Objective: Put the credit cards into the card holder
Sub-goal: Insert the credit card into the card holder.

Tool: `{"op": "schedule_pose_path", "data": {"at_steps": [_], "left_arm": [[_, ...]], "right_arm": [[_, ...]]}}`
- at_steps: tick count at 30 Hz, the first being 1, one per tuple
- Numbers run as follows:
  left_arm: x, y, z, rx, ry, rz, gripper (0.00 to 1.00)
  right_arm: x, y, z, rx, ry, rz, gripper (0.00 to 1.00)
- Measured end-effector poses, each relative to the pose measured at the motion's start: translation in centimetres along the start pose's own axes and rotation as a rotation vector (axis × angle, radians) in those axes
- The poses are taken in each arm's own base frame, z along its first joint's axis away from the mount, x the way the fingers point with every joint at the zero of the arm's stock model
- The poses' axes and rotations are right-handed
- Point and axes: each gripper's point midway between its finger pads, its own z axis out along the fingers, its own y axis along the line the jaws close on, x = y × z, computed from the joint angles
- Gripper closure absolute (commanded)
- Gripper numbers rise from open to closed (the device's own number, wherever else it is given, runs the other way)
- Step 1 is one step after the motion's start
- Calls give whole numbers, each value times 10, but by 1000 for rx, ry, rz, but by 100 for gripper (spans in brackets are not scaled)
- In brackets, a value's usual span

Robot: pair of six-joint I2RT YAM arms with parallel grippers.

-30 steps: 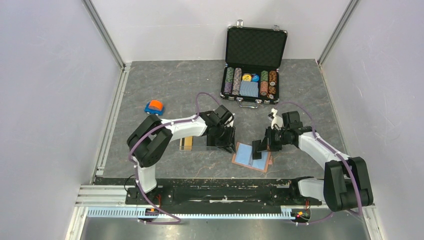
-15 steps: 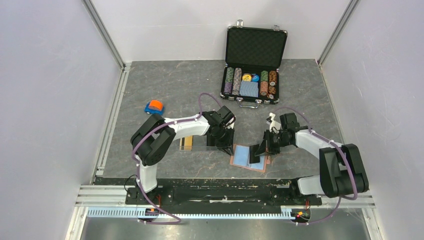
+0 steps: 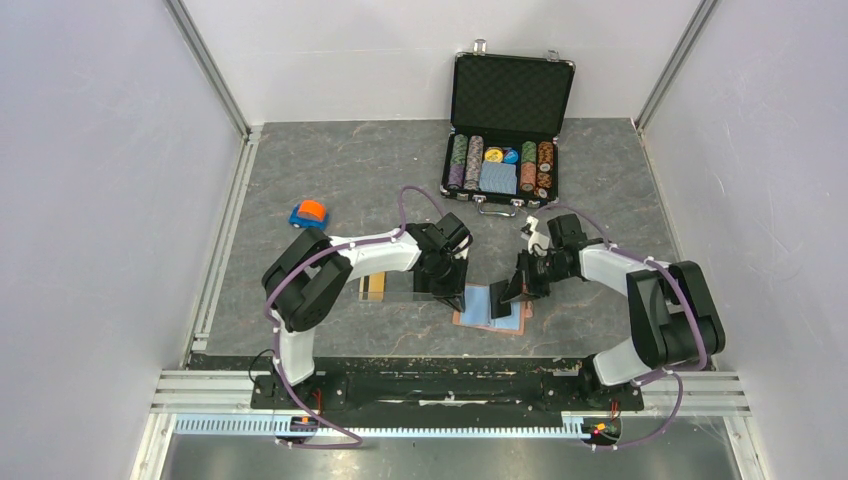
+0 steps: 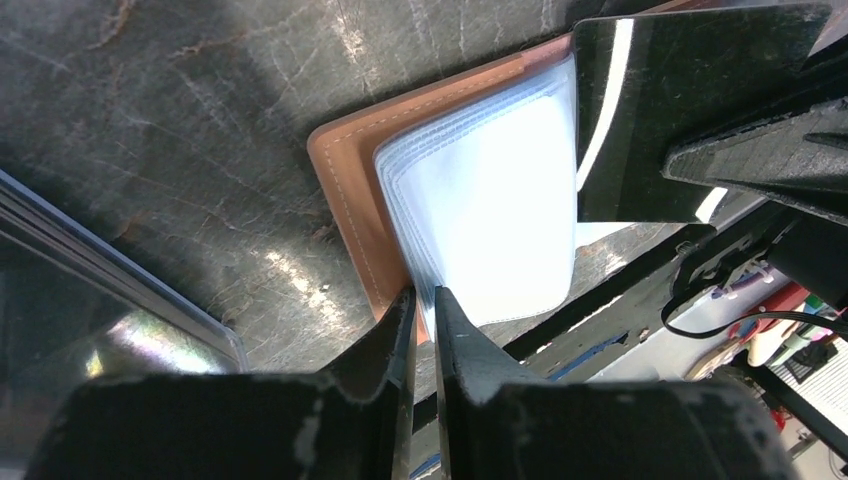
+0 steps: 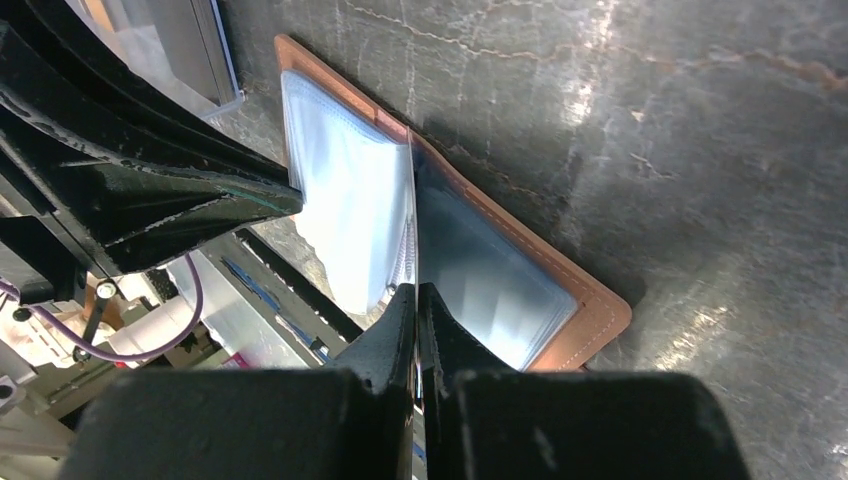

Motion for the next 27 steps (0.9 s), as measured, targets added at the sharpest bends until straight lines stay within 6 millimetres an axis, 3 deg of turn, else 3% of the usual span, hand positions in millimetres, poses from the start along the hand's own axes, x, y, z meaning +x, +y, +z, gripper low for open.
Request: {"op": "schedule_pose_path", "data": {"at_steps": [8,19,27], "left_arm": [[-5,12,-3,-41,-11,-24,83],[-23,48,-16,-125,-54,-110,83],[-17,36,-13,-94,-38,-83,83]], "right_arm": [[-6,5,2,12,-13,-29,100],[-18,14,-12,33,-81,-100,100],[-9,14,-15,29,-80,-102,100]]}}
